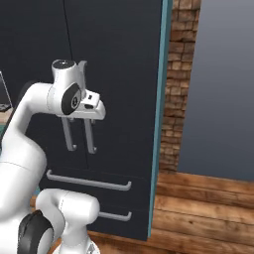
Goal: Open the fridge, grab two sodas, and place both sodas inside the bowl with ice on the dining counter.
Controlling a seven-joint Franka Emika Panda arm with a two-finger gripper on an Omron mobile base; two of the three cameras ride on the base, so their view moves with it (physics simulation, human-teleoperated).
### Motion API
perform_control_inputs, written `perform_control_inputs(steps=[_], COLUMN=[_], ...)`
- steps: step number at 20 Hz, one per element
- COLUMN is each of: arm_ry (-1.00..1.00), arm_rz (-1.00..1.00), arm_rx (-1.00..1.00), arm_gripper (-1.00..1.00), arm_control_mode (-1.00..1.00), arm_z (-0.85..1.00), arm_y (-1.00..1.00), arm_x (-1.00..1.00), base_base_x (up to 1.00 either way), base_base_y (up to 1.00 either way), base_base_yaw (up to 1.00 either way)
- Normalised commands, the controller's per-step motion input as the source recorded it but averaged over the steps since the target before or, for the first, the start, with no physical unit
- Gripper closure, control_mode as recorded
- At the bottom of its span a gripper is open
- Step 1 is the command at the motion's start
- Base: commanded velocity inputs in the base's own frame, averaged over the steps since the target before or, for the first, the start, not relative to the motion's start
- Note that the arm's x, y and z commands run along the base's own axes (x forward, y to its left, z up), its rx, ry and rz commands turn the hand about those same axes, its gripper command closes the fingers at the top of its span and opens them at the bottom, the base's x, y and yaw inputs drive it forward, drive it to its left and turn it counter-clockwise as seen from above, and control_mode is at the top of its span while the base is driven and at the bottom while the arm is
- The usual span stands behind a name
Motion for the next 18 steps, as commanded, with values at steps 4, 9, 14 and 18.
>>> perform_control_inputs(steps=[4, 9, 14, 18], arm_ry=[0.0, 0.0, 0.0, -0.03], arm_rz=[0.0, 0.0, 0.0, 0.03], arm_rx=[0.0, 0.0, 0.0, 0.0], arm_gripper=[-1.0, -1.0, -1.0, -1.0], arm_control_mode=[1.0, 1.0, 1.0, -1.0], arm_z=[0.0, 0.0, 0.0, -0.03], arm_y=[0.0, 0.0, 0.0, -0.03], arm_x=[0.0, 0.0, 0.0, 0.05], base_base_x=[-0.05, 0.04, 0.06, 0.07], base_base_y=[0.48, 0.53, 0.08, -0.01], base_base_yaw=[0.0, 0.0, 0.04, 0.04])
